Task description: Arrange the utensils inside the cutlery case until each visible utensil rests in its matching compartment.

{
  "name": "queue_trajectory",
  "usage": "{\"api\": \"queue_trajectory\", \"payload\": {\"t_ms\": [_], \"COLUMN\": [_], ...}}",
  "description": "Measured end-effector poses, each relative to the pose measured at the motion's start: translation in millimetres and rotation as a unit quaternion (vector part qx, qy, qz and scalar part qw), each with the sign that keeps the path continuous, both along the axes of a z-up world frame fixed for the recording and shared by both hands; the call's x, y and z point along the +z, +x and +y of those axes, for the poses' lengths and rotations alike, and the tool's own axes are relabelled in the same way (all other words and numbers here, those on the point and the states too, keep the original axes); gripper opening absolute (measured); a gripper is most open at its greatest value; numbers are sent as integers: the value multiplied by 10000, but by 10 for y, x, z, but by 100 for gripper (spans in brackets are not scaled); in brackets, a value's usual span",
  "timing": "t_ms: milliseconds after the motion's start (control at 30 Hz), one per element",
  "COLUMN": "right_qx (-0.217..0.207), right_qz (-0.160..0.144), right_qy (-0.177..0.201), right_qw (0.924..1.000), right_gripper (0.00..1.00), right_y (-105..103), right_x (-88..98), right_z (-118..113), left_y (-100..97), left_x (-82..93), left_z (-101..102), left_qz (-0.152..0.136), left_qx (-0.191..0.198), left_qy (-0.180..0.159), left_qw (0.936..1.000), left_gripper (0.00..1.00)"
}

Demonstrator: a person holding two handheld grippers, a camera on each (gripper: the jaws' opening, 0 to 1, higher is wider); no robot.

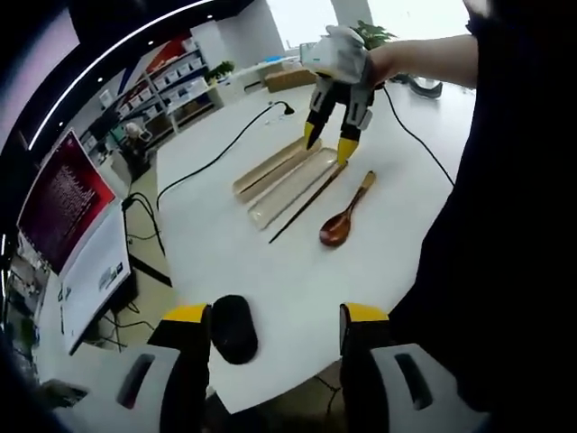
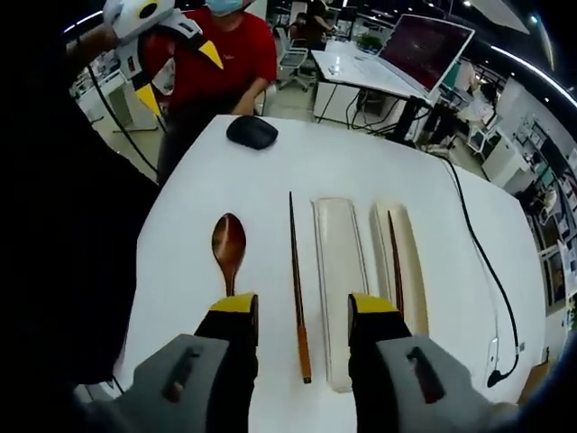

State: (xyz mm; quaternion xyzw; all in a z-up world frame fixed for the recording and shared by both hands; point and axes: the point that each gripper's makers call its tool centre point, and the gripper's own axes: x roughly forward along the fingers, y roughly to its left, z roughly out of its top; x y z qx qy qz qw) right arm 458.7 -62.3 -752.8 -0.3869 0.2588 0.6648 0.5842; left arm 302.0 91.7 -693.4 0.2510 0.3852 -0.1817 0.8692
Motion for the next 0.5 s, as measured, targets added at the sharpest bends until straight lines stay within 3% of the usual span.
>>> {"api": "queue_trajectory", "payload": {"t_ms": [167,300,500], "right_qx": [250,301,299], "right_qz": [112,139,289], "right_qy": [-211,-267,-364], "right_qw": [9994,9991,9985], "right_gripper": [37,37,37], "right_y": [-117,-134,-189], "right_x": [-72,-114,-222], "right_z": [77,161,220], "left_y": [92,95,148], "left_x": [28,-109,-177], "left_z": [76,109,133], "left_qz": [-157,26,102], "left_qx": [97,-22,-114], "left_qy": [-161,-142,-300], "left_qw": [9997,9999,9994], "left_gripper": [59,59,59]}}
